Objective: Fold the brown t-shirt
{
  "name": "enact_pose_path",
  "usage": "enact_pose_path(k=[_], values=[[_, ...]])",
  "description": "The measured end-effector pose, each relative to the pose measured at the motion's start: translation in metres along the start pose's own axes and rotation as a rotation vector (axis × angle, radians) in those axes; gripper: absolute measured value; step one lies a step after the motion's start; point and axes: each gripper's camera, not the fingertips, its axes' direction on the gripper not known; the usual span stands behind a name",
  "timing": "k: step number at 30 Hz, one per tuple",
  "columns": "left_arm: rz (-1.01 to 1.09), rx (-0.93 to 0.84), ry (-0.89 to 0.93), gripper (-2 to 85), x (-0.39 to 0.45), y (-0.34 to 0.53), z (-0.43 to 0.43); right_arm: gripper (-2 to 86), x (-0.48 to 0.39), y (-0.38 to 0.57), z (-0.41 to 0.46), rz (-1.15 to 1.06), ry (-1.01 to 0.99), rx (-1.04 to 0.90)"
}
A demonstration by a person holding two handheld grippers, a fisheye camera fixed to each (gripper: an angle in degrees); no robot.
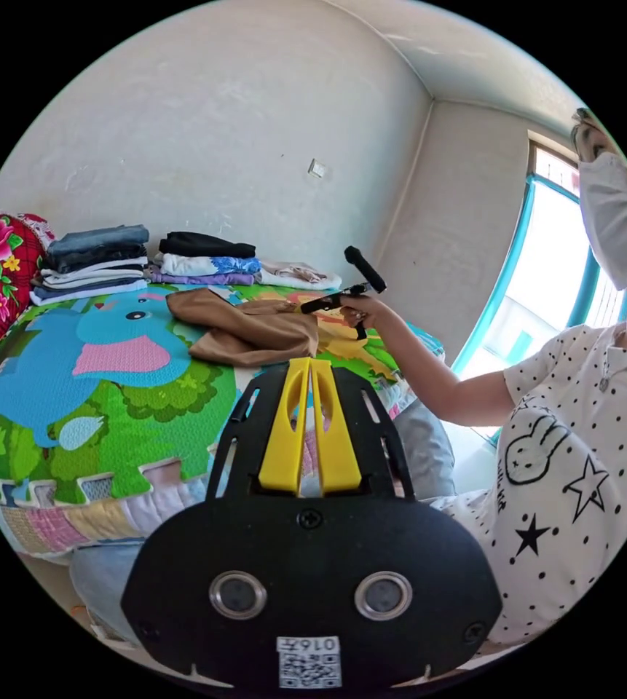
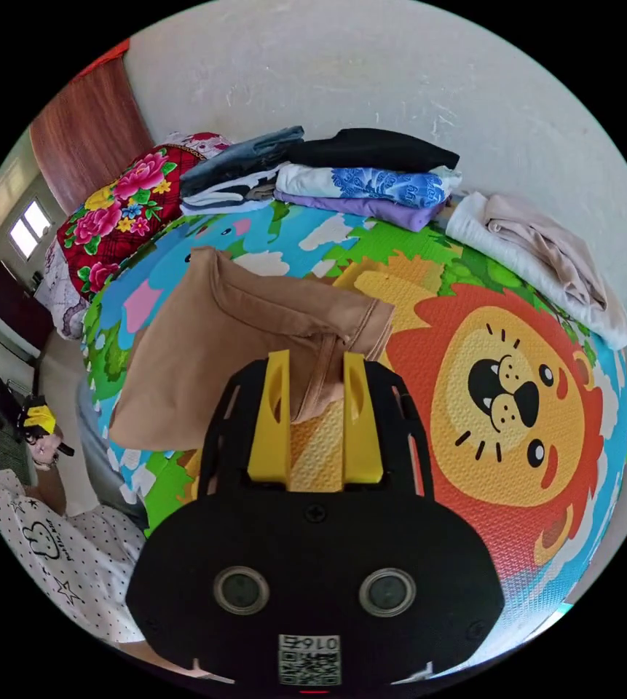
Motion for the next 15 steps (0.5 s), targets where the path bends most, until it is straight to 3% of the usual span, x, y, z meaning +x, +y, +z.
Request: enact_pose_path(k=[5,10,15], values=[[0.014,-0.019,-0.005,-0.8,0.019,0.022,-0.01,0.5,-0.074,0.015,-0.039,-0.051,0.139,0.125],[0.007,0.032,-0.05,1.7,0.037,0.023,-0.017,0.6,-0.198,0.071,-0.113,-0.312,0.074,0.436],[-0.034,0.047,0.112,7.1,0.045,0.009,0.001,4.0,-0.305,0.12,-0.113,-0.622,-0.05,0.422]])
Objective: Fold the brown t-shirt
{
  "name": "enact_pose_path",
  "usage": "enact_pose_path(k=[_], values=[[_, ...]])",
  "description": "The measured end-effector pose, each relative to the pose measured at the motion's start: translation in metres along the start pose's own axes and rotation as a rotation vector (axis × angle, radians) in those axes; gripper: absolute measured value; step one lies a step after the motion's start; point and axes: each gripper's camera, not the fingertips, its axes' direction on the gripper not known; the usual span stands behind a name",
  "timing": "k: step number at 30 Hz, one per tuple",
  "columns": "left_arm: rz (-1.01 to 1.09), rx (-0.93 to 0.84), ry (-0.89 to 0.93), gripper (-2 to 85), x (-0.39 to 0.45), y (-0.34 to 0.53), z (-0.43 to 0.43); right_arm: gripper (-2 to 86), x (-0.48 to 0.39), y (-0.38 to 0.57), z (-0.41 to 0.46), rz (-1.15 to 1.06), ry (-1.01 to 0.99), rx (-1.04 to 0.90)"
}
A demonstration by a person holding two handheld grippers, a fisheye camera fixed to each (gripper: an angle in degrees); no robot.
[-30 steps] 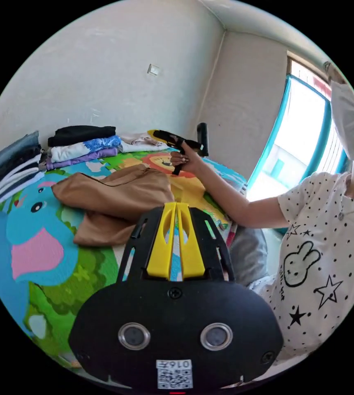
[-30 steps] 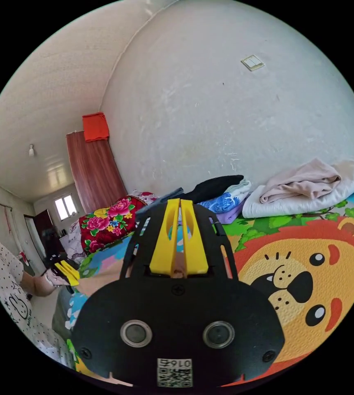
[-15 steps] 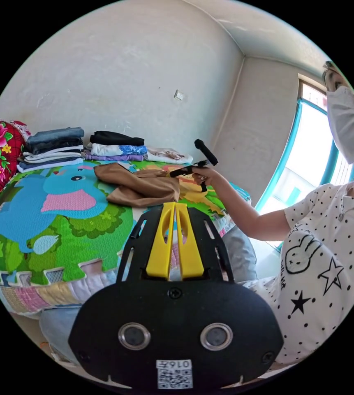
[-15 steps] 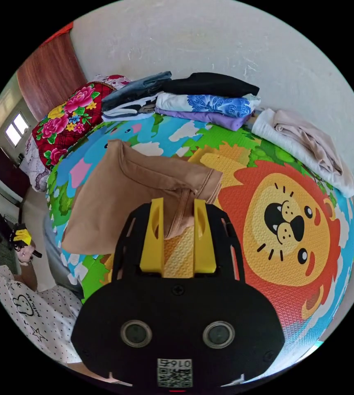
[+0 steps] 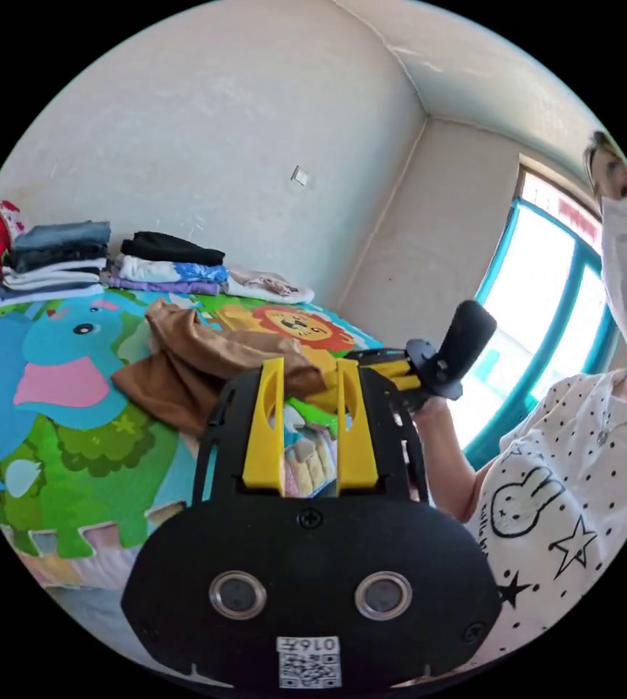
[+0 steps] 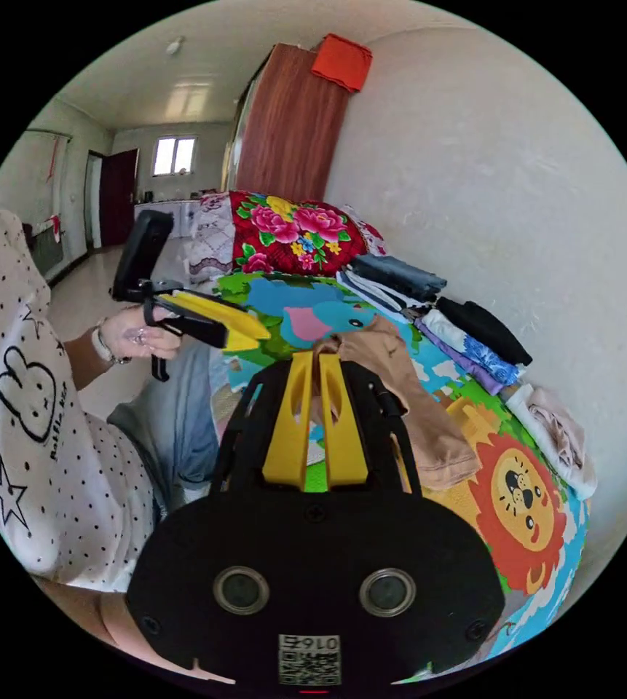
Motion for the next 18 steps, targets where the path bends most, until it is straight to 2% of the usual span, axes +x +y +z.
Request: enact_pose_path(k=[4,6,9,13,14,18], values=[[-0.139,-0.11,0.198,0.3,-0.018,0.002,0.031,6.0,-0.056,-0.003,0.011,-0.12,-0.066,-0.027],[-0.166,-0.058,0.224,-0.4,-0.019,0.007,0.025,6.6,-0.063,-0.003,0.004,-0.107,-0.06,-0.012],[-0.117,-0.003,0.136,-0.5,-0.009,0.007,-0.001,7.4,-0.051,0.003,-0.019,0.017,-0.038,0.054],[-0.02,-0.119,0.038,3.8,0.016,0.0,-0.009,8.2,-0.023,0.015,-0.045,0.21,0.017,0.137],[-0.015,-0.165,0.008,7.4,0.025,-0.001,-0.004,8.2,-0.021,0.014,-0.046,0.222,0.02,0.129],[0.051,-0.336,-0.086,10.6,0.061,0.005,0.021,8.4,-0.021,0.003,-0.035,0.213,0.128,-0.056]])
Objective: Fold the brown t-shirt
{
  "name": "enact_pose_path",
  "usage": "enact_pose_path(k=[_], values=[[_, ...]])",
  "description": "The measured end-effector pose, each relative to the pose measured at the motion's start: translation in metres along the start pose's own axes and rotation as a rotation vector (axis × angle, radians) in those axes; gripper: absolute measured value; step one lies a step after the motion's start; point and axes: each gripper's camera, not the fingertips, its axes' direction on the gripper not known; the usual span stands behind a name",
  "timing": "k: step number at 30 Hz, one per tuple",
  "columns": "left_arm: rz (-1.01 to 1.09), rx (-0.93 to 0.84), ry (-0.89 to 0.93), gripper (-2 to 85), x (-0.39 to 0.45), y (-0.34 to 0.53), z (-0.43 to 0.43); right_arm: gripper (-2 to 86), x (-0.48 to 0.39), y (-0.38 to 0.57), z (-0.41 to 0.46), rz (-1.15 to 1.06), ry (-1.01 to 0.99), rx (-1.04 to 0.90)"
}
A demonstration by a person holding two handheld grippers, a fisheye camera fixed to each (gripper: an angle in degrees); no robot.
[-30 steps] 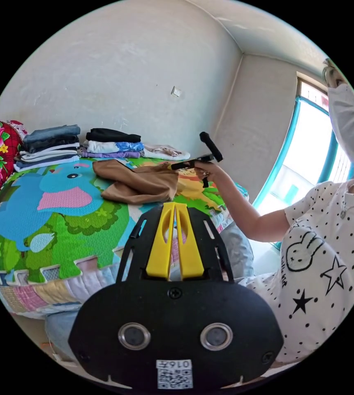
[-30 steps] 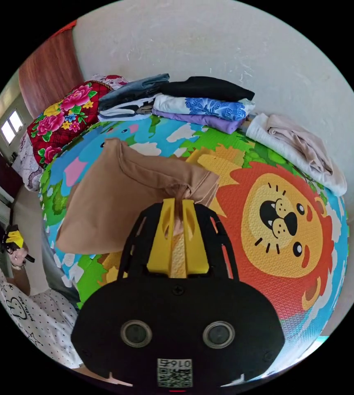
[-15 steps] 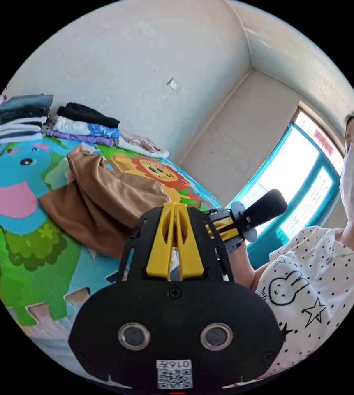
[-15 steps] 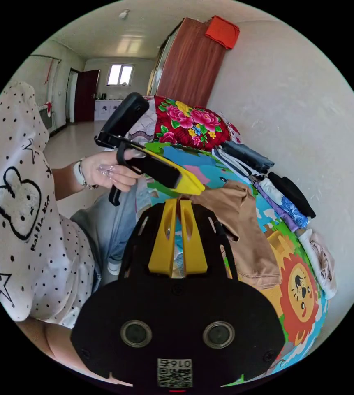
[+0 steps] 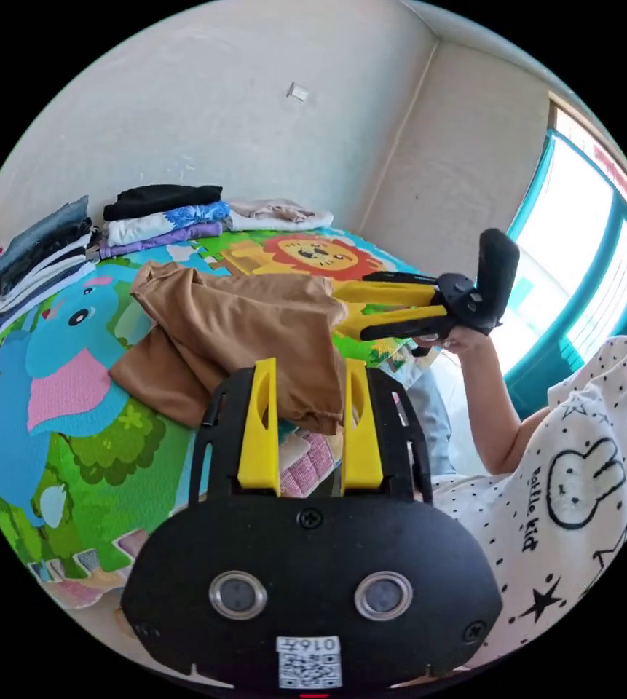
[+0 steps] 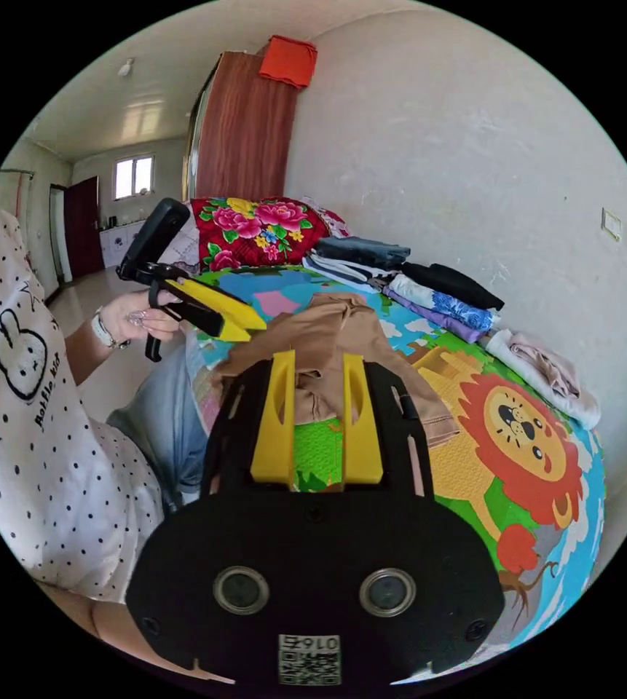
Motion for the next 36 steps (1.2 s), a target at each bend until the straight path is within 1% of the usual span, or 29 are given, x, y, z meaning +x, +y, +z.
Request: enact_pose_path(k=[3,4,5,6,8,9,11,13,15,16,17,18,19,20,21,22,23,25,26,28,30,33,34,36], values=[[0.076,-0.064,-0.084,9.3,0.035,0.001,0.017,8.3,-0.012,-0.008,0.019,-0.052,0.014,-0.164],[0.096,-0.079,-0.172,6.1,0.047,0.002,0.021,8.2,-0.016,-0.01,0.025,-0.061,0.012,-0.198],[0.119,-0.084,-0.279,0.8,0.057,0.003,0.021,8.1,-0.017,-0.012,0.026,-0.057,0.019,-0.207],[0.139,-0.078,-0.313,0.4,0.061,0.003,0.019,7.9,-0.017,-0.014,0.028,-0.037,0.018,-0.216],[0.16,-0.023,-0.284,-0.5,0.067,0.003,-0.001,7.6,-0.013,-0.016,0.025,-0.017,-0.028,-0.232],[0.152,0.0,-0.269,-0.7,0.066,0.002,-0.008,7.3,-0.009,-0.016,0.019,0.007,-0.053,-0.221],[0.106,0.102,-0.21,-0.9,0.054,0.001,-0.045,6.8,-0.004,-0.014,0.005,0.014,-0.071,-0.187],[0.094,0.165,-0.174,-0.9,0.047,0.0,-0.071,6.0,0.005,-0.012,-0.016,0.047,-0.078,-0.12],[0.093,0.223,-0.205,-0.9,0.044,-0.001,-0.097,5.2,0.011,-0.013,-0.032,0.072,-0.067,-0.066],[0.072,0.291,-0.323,-1.0,0.044,0.0,-0.116,4.7,0.014,-0.014,-0.043,0.087,-0.045,-0.033],[0.065,0.334,-0.443,-1.0,0.045,-0.001,-0.136,4.4,0.016,-0.015,-0.048,0.103,-0.013,-0.03],[0.06,0.358,-0.479,-1.0,0.045,-0.002,-0.145,3.7,0.019,-0.017,-0.056,0.117,0.063,-0.05],[0.06,0.417,-0.489,-1.0,0.043,-0.005,-0.164,2.9,0.023,-0.018,-0.064,0.126,0.139,-0.068],[0.083,0.425,-0.457,-1.0,0.041,-0.012,-0.177,2.5,0.026,-0.019,-0.068,0.134,0.17,-0.066],[0.093,0.412,-0.446,-1.0,0.04,-0.017,-0.181,1.6,0.033,-0.021,-0.079,0.169,0.212,-0.041],[0.102,0.409,-0.472,-1.0,0.04,-0.026,-0.19,0.6,0.04,-0.025,-0.092,0.199,0.227,-0.008],[0.106,0.435,-0.548,-1.0,0.042,-0.034,-0.2,0.5,0.043,-0.028,-0.1,0.213,0.231,0.016],[0.071,0.493,-0.665,-1.0,0.041,-0.045,-0.218,0.2,0.05,-0.035,-0.137,0.245,0.29,0.146],[0.049,0.541,-0.691,-1.0,0.038,-0.052,-0.233,0.2,0.052,-0.036,-0.147,0.255,0.326,0.176],[0.017,0.573,-0.689,-1.0,0.028,-0.066,-0.252,0.2,0.059,-0.042,-0.185,0.274,0.493,0.266],[-0.017,0.601,-0.709,-1.0,0.019,-0.08,-0.264,0.3,0.067,-0.046,-0.208,0.273,0.597,0.305],[-0.072,0.65,-0.791,-0.9,0.003,-0.099,-0.273,0.3,0.081,-0.047,-0.235,0.299,0.743,0.319],[-0.09,0.652,-0.811,-0.9,-0.007,-0.107,-0.272,0.3,0.085,-0.044,-0.243,0.304,0.79,0.351],[-0.099,0.572,-0.786,-0.8,-0.029,-0.122,-0.26,0.4,0.093,-0.038,-0.248,0.287,0.833,0.345]])
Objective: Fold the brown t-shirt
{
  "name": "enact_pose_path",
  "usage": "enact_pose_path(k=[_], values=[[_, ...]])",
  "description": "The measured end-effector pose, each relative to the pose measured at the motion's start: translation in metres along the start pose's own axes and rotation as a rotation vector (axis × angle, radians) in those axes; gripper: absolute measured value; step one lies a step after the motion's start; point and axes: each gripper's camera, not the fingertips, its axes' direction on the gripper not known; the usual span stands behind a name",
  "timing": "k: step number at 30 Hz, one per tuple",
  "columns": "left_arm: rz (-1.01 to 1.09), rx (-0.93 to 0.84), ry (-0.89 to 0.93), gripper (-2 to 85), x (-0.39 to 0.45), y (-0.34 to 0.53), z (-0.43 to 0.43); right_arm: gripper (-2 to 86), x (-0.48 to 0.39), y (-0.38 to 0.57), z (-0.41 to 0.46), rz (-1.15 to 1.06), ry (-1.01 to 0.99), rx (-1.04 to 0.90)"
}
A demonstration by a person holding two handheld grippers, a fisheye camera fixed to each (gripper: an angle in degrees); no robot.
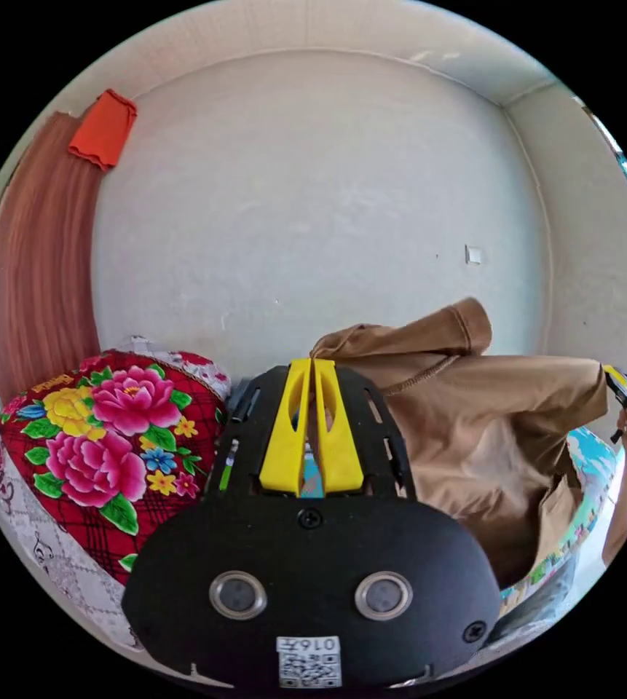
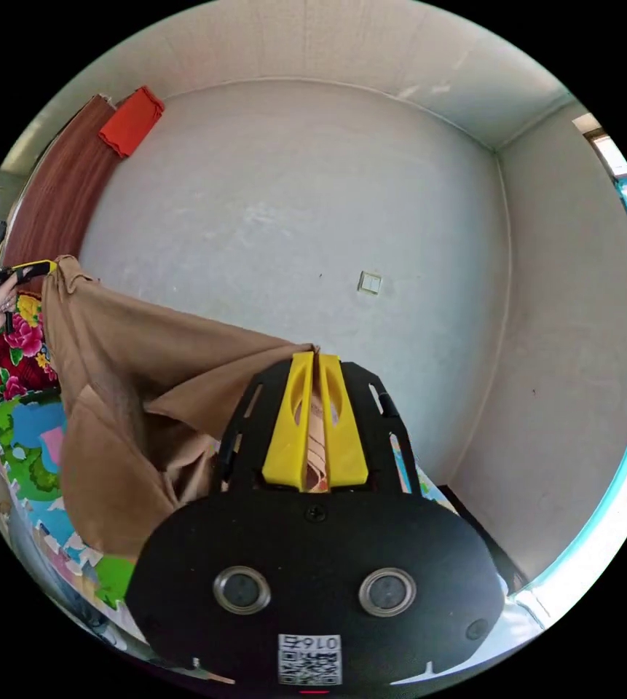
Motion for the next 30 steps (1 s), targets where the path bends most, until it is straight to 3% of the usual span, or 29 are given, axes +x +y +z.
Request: enact_pose_path(k=[2,7,12,14,17,22,25,27,30], values=[[0.032,-0.221,0.073,-0.4,0.004,0.004,0.054,0.5,0.01,0.001,0.015,-0.015,-0.049,-0.108],[0.088,-0.481,0.12,5.4,0.024,0.047,0.128,1.8,0.016,0.038,0.082,-0.071,-0.177,-0.494],[0.076,-0.521,0.21,8.1,0.024,0.084,0.136,7.3,0.032,0.063,0.071,-0.042,-0.031,-0.477],[0.126,-0.627,0.489,8.5,0.043,0.107,0.14,8.3,0.033,0.069,0.058,-0.048,-0.129,-0.434],[0.178,-0.725,0.694,8.7,0.073,0.141,0.143,11.4,0.014,0.087,0.054,-0.16,-0.393,-0.529],[0.14,-0.773,0.573,7.1,0.091,0.182,0.163,14.3,-0.045,0.129,0.045,-0.289,-0.789,-0.634],[0.097,-0.749,0.543,0.5,0.094,0.188,0.167,14.2,-0.067,0.143,0.04,-0.297,-0.825,-0.644],[0.057,-0.75,0.584,-0.4,0.097,0.188,0.167,13.9,-0.072,0.146,0.035,-0.29,-0.805,-0.646],[-0.051,-0.657,0.818,-0.8,0.099,0.178,0.158,13.6,-0.072,0.141,0.014,-0.229,-0.817,-0.533]])
